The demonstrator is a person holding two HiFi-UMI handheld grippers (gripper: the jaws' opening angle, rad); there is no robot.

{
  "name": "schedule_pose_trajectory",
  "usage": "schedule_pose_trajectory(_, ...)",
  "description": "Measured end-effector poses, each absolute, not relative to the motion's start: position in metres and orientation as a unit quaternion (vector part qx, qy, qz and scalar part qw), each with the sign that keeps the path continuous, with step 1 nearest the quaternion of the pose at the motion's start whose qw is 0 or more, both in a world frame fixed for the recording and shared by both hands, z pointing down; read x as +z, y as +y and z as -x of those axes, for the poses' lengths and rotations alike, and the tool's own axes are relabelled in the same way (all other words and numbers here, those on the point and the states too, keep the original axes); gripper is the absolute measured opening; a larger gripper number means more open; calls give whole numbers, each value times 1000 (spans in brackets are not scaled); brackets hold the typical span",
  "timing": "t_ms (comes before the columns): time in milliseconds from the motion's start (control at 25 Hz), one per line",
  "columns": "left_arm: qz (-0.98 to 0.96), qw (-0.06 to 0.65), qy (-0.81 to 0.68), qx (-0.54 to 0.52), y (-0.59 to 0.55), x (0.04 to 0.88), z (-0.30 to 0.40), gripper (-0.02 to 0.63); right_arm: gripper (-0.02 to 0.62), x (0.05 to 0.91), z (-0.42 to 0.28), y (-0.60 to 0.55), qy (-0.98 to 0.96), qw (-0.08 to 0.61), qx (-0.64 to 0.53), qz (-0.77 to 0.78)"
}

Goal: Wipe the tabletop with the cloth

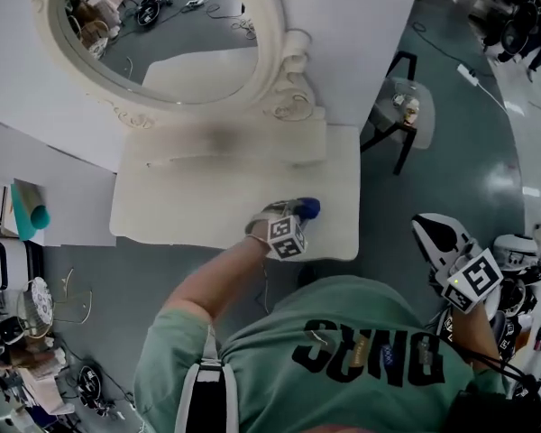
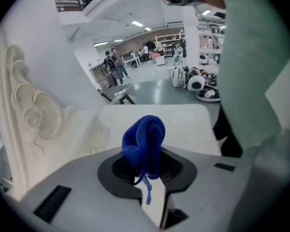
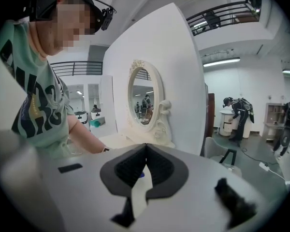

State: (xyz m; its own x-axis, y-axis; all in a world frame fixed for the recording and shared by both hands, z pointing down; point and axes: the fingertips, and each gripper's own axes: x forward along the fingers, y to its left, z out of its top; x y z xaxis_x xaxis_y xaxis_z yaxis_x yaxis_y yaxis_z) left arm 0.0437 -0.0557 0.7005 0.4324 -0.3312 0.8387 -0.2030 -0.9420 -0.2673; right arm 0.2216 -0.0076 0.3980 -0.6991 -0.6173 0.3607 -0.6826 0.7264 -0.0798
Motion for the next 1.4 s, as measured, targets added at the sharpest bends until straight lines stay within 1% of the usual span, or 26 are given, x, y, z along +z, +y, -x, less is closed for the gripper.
schedule_pose_trajectory(120,819,111,181,-534,-126,708,-72,81,12,397,-244,-1,-904,160,109,-382)
schedule_pose_trajectory(240,794,133,189,-562,-164,723,-87,81,12,396,-264,5,-891,161,112,-409)
schedule_pose_trajectory(440,765,143,195,-597,-176,747,-94,81,12,396,-288,13,-877,160,119,-437)
schedule_pose_trajectory(560,768,132,201,-594,-179,747,-97,78,12,396,-294,13,-875,160,119,-441)
schedule_pose_trajectory(720,771,115,187,-598,-171,747,-97,78,12,394,-287,13,-883,160,114,-427)
schedule_pose_trajectory(880,765,145,131,-613,-126,747,-89,78,12,395,-278,14,-893,163,98,-407)
schedule_pose_trajectory(960,773,147,115,-606,-88,746,-85,77,12,395,-282,15,-899,157,93,-398)
schedule_pose_trajectory(1160,781,113,94,-606,23,742,-79,77,12,390,-305,30,-917,136,83,-366)
schedule_pose_trajectory(1280,779,95,106,-610,70,744,-74,78,12,385,-319,34,-927,123,70,-347)
schedule_pose_trajectory(1400,756,81,75,-645,125,756,-72,80,12,384,-341,46,-937,114,60,-326)
